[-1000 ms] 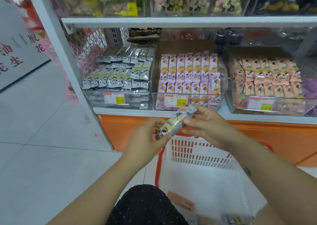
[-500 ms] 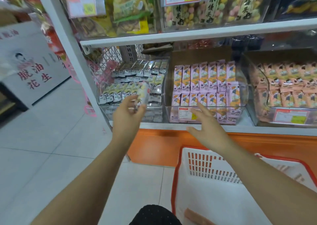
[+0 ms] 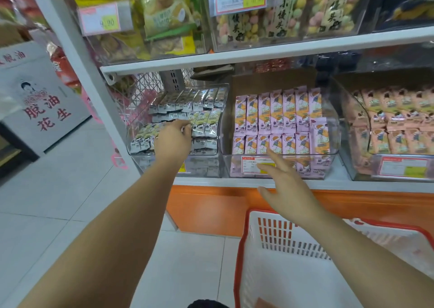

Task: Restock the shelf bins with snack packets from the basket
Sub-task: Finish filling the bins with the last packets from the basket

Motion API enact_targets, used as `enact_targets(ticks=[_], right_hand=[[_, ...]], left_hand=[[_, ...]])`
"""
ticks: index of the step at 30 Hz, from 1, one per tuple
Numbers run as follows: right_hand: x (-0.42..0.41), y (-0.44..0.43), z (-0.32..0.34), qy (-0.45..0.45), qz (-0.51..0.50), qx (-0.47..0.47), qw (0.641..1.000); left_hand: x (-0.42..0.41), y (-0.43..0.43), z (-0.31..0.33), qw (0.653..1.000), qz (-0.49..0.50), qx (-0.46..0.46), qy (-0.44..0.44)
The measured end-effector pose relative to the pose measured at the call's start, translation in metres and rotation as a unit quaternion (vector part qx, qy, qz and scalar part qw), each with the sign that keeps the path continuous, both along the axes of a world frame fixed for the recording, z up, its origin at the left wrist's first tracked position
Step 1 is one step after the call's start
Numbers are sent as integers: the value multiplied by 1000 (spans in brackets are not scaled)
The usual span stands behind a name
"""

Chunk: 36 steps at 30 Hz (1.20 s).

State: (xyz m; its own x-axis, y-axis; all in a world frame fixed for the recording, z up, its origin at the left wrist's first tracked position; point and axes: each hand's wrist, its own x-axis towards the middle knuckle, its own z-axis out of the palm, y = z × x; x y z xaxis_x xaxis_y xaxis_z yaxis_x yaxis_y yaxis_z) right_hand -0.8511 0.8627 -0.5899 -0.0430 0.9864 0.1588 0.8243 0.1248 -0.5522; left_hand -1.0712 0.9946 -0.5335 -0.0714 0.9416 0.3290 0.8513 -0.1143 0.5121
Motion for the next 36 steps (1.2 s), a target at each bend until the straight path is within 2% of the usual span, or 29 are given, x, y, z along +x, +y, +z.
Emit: enact_targets(ticks=[4,9,11,12,14,16,19,22,25,29,34,36], right_hand=[[-1,-2,-3,17,2,26,1000],[-1,-12,-8,19,23,123,992],[5,-18,-16,4,41,134,990],[11,-21,-23,-15,54,122,991],[24,-33,-38,-61,74,18,995],[45,-45,-63,-108,77,-114,985],[87,-68,-109,-155,33,-288,944],[126,-97,-148,-157,-7,-420,894],[152,-123,-177,-150,-17,-515,844],[169,-148,-222,-141,-31,-579,802],[168,-162,-268,-163,-12,-595,787],[166,-167,-286,-179,-2,-594,784]], left_hand=[[-3,-10,-7,999,-3,25,-23],[25,-76,-28,969,-17,155,-190],[49,-102,-54,967,-57,152,-197],[61,-111,-67,972,-79,122,-183],[89,-122,-87,986,-127,12,-111],[114,-127,-103,984,-160,-71,-28],[148,-143,-131,974,-184,-134,-1],[177,-172,-174,956,-205,-203,54],[191,-202,-217,921,-247,-268,135],[192,-227,-261,853,-318,-362,201],[182,-233,-302,755,-378,-468,260],[178,-232,-316,729,-376,-503,271]])
